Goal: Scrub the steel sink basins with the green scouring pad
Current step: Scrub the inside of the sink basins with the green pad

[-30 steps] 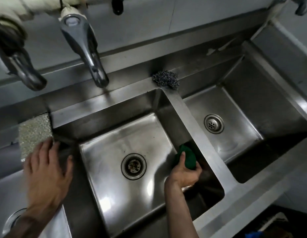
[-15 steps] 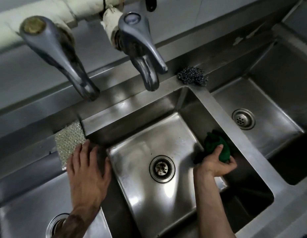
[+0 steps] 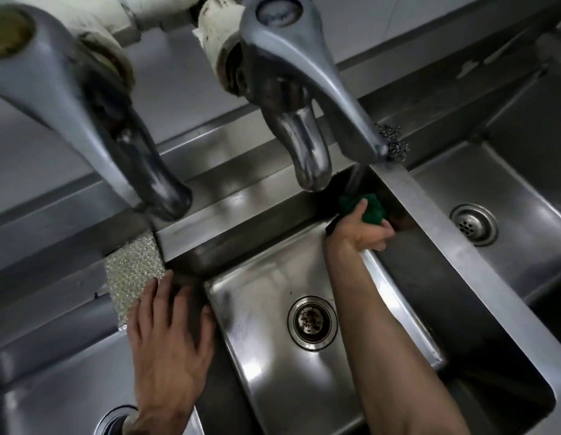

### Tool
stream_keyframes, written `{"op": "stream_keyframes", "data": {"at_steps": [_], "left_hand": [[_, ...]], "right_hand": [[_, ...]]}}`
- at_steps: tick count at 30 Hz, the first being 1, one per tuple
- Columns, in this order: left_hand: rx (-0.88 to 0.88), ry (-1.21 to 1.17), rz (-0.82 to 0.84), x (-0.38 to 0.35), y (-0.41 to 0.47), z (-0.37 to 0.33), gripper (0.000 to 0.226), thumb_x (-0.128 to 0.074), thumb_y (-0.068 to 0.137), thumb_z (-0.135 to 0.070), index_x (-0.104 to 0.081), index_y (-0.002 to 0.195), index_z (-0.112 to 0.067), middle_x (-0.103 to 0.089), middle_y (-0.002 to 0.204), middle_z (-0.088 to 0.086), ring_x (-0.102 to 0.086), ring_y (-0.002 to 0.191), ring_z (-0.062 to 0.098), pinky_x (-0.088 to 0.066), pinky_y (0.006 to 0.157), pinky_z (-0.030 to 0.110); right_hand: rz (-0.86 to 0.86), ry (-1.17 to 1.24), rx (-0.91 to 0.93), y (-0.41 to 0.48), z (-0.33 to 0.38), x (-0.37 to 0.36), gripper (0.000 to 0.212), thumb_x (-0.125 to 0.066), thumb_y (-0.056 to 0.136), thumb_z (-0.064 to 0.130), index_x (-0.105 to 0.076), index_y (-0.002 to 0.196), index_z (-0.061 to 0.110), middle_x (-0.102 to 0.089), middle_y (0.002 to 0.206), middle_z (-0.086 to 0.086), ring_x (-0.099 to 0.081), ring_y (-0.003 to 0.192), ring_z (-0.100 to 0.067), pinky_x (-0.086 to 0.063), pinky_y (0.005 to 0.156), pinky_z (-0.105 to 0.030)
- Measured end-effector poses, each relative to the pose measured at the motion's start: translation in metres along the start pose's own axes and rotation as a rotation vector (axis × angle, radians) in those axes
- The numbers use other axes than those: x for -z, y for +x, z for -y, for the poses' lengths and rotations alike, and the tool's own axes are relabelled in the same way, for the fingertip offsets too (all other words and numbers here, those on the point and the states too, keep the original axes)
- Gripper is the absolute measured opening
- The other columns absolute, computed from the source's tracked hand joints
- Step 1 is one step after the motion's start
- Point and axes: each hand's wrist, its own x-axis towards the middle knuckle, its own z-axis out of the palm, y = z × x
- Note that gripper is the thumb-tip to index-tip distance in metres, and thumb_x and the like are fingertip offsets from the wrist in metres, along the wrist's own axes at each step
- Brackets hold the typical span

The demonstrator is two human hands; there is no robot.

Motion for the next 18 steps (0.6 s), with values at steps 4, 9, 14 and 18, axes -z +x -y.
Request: {"op": "stream_keyframes", "data": {"at_steps": [4, 9, 14, 18], "left_hand": [[0.004, -0.006, 0.015, 0.004, 0.000, -0.002, 0.053, -0.046, 0.096, -0.044, -0.063, 0.134, -0.011, -0.048, 0.158, 0.015, -0.034, 0.154, 0.038, -0.020, 0.126, 0.054], [0.020, -0.005, 0.041, 0.006, 0.000, -0.003, 0.050, -0.047, 0.097, -0.042, -0.065, 0.133, -0.013, -0.047, 0.160, 0.013, -0.032, 0.157, 0.036, -0.019, 0.128, 0.051], [0.031, -0.033, 0.050, 0.006, -0.002, -0.003, 0.050, -0.045, 0.099, -0.042, -0.064, 0.134, -0.011, -0.047, 0.160, 0.014, -0.030, 0.157, 0.036, -0.020, 0.129, 0.054], [0.036, -0.045, 0.051, 0.006, -0.001, -0.002, 0.048, -0.042, 0.103, -0.040, -0.063, 0.136, -0.012, -0.046, 0.161, 0.012, -0.029, 0.158, 0.034, -0.019, 0.131, 0.052]], "right_hand": [[0.144, -0.123, 0.143, -0.005, -0.015, -0.008, 0.052, -0.076, 0.092, 0.024, -0.047, 0.129, 0.002, -0.044, 0.139, -0.022, -0.054, 0.123, -0.038, -0.041, 0.097, -0.023], [0.308, -0.147, 0.253, -0.024, -0.025, -0.028, 0.039, -0.063, 0.099, 0.014, -0.044, 0.130, 0.002, -0.049, 0.132, -0.019, -0.054, 0.116, -0.035, -0.035, 0.083, -0.015], [0.487, -0.205, 0.312, -0.048, -0.058, -0.007, 0.029, -0.058, 0.097, 0.003, -0.037, 0.114, 0.012, -0.050, 0.125, -0.019, -0.053, 0.115, -0.034, -0.045, 0.097, -0.029], [0.509, -0.261, 0.350, -0.096, -0.087, 0.003, 0.038, -0.061, 0.094, 0.000, -0.042, 0.127, -0.007, -0.046, 0.132, -0.029, -0.049, 0.123, -0.039, -0.036, 0.113, -0.044]]}}
